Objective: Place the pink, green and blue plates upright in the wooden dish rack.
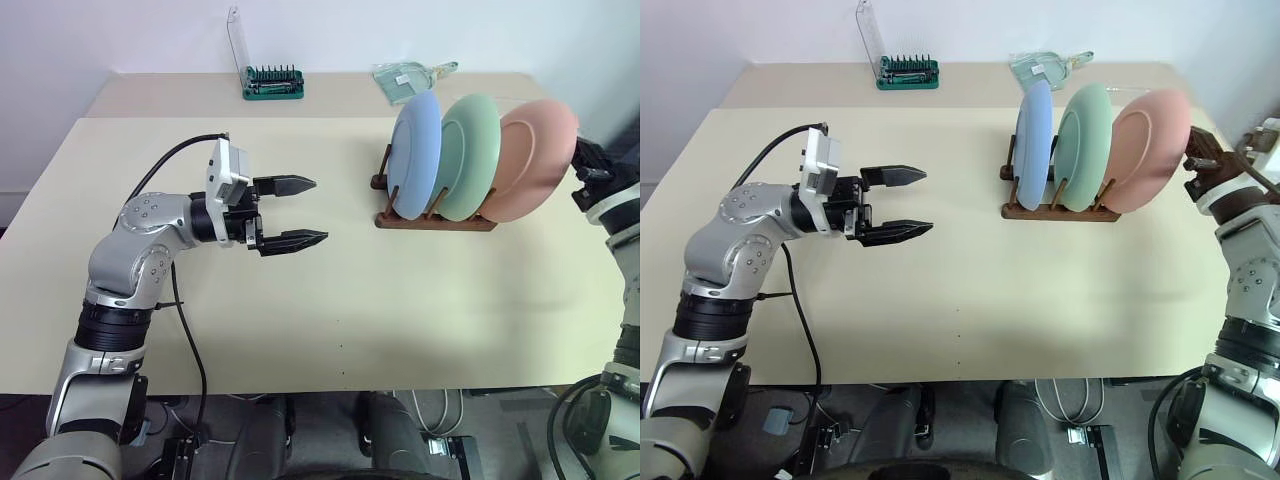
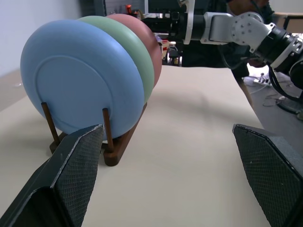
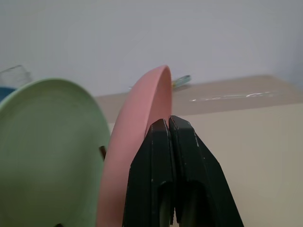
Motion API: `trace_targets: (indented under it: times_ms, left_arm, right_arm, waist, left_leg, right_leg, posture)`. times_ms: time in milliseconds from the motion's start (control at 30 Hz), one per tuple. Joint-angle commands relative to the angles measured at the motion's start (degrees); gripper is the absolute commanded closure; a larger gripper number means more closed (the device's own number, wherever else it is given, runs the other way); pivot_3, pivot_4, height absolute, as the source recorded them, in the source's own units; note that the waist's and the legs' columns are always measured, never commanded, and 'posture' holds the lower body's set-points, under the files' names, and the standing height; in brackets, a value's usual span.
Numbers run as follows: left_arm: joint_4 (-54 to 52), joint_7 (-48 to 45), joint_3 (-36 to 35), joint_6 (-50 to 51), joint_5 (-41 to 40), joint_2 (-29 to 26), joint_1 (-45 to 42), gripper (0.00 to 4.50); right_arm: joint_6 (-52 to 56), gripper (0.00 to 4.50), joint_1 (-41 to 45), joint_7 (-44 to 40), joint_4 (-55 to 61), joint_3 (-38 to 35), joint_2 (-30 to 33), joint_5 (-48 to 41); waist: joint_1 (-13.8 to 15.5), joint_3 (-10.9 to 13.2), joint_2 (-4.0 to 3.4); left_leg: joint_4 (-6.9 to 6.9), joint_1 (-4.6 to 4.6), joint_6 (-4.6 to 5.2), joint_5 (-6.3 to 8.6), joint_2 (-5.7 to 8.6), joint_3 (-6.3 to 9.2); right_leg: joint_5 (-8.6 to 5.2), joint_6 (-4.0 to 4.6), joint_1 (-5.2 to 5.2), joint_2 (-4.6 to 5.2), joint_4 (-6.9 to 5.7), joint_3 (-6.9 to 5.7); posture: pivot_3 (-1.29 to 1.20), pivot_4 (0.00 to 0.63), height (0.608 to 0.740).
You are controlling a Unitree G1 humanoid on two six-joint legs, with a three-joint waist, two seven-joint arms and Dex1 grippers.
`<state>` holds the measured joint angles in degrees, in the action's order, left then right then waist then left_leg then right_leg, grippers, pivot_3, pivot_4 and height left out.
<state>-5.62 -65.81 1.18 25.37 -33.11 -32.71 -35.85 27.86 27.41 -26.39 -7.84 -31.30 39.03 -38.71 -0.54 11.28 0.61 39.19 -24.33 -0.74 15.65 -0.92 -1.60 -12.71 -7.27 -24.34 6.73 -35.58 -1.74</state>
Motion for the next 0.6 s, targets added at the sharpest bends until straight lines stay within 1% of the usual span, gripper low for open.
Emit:
trace_targets:
  times_ms: [33, 333, 433, 467, 533, 600]
  left_arm:
    - [-1.0, 0.2, -1.3, -1.1, 0.0, -0.4, -0.2, 0.00]
    - [-1.2, 0.4, -1.3, -1.0, 0.0, -0.4, -0.1, 0.00]
    - [-1.2, 0.5, -1.4, -1.0, 0.0, -0.4, 0.0, 0.00]
    - [-1.1, 0.4, -1.4, -1.1, 0.0, -0.5, 0.0, 0.00]
    - [-0.8, 0.3, -1.6, -1.2, 0.0, -0.7, -0.1, 0.00]
    - [0.1, 0.2, -1.9, -1.6, 0.3, -0.9, -0.6, 0.00]
  right_arm:
    - [0.5, 4.47, 1.1, -0.5, 3.0, -0.5, 0.3, -1.4]
    - [-1.4, 4.47, 2.4, -0.2, 2.1, -0.5, 0.6, -0.3]
    - [-6.4, 4.47, 4.7, 1.2, -0.4, -2.4, 1.1, 1.7]
    - [-9.0, 4.47, 5.7, 0.4, -0.6, -3.2, 1.2, 1.6]
    - [-11.1, 4.47, 7.8, -1.7, -0.3, -5.5, 0.9, -1.4]
    - [-10.1, 3.96, 9.7, -6.5, 1.7, -8.5, 0.5, -9.0]
  waist:
    - [0.0, 0.0, 0.00]
    - [0.0, 0.0, 0.00]
    - [-0.1, 0.0, 0.00]
    - [0.0, 0.0, 0.00]
    - [0.0, 0.0, -0.01]
    - [0.0, 0.0, -0.01]
  left_leg:
    - [0.00, 0.00, 0.00, 0.00, 0.00, 0.00]
    - [0.00, 0.00, 0.00, 0.00, 0.00, 0.00]
    - [0.00, 0.00, 0.00, 0.00, 0.00, 0.00]
    - [0.00, 0.00, 0.00, 0.00, 0.00, -0.01]
    - [-0.01, 0.00, 0.00, 0.00, 0.00, 0.00]
    - [-0.01, -0.01, 0.00, 0.00, 0.00, 0.00]
  right_leg:
    - [0.00, 0.00, 0.00, 0.00, 0.00, 0.00]
    - [0.00, 0.00, 0.00, 0.00, 0.00, 0.00]
    - [0.00, 0.00, 0.00, 0.00, 0.00, 0.00]
    - [0.00, 0.00, 0.00, 0.00, 0.00, 0.00]
    - [0.00, 0.00, 0.00, 0.00, 0.01, 0.00]
    - [0.00, 0.00, 0.00, 0.00, 0.01, 0.00]
  posture:
    - [0.00, 0.150, 0.724]
    - [0.00, 0.150, 0.724]
    - [0.00, 0.150, 0.724]
    - [0.00, 0.150, 0.724]
    - [0.00, 0.150, 0.724]
    - [0.00, 0.150, 0.724]
